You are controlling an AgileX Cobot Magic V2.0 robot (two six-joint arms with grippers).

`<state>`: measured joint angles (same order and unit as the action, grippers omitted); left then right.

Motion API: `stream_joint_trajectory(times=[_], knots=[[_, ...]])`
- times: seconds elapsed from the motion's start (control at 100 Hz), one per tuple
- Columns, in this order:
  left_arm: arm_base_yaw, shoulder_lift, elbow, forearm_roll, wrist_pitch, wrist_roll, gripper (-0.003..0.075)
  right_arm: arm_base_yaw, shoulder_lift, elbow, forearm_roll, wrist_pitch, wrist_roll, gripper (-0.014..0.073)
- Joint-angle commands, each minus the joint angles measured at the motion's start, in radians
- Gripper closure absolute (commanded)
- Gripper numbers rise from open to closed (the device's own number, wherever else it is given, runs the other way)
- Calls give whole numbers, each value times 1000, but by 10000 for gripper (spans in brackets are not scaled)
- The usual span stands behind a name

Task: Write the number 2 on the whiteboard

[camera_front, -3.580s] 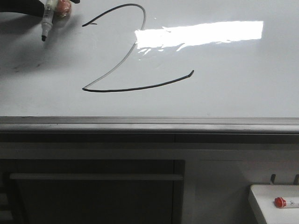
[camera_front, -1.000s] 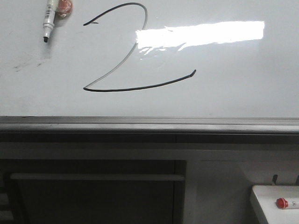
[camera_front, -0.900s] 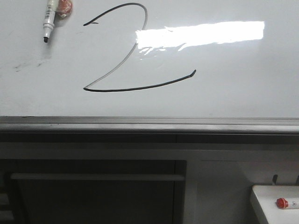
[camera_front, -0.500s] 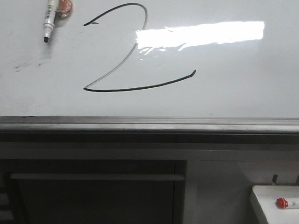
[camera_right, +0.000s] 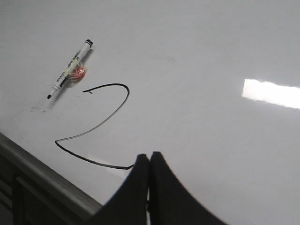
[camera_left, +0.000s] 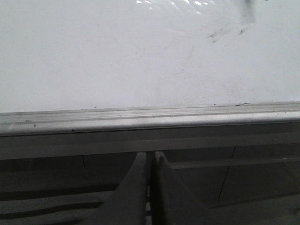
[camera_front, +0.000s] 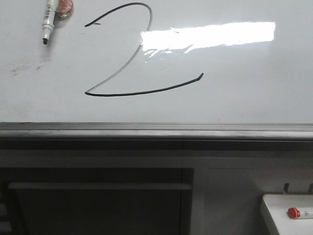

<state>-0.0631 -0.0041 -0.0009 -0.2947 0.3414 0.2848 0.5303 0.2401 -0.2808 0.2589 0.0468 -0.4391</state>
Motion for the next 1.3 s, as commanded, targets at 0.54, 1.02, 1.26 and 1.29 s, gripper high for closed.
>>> stream_joint_trajectory(times=[0.54, 1.02, 1.26, 1.29], knots=[[3, -27, 12, -8, -53, -9, 741, -5, 7, -18, -6, -20, -1, 664], [3, -27, 12, -8, -53, -9, 741, -165, -97, 323, -292, -88, 317, 665], [3, -27, 12, -8, -55, -9, 741, -241, -268, 318, -320, 279, 327, 665], [3, -27, 12, -8, -55, -9, 741, -252, -272, 318, -320, 269, 327, 665]])
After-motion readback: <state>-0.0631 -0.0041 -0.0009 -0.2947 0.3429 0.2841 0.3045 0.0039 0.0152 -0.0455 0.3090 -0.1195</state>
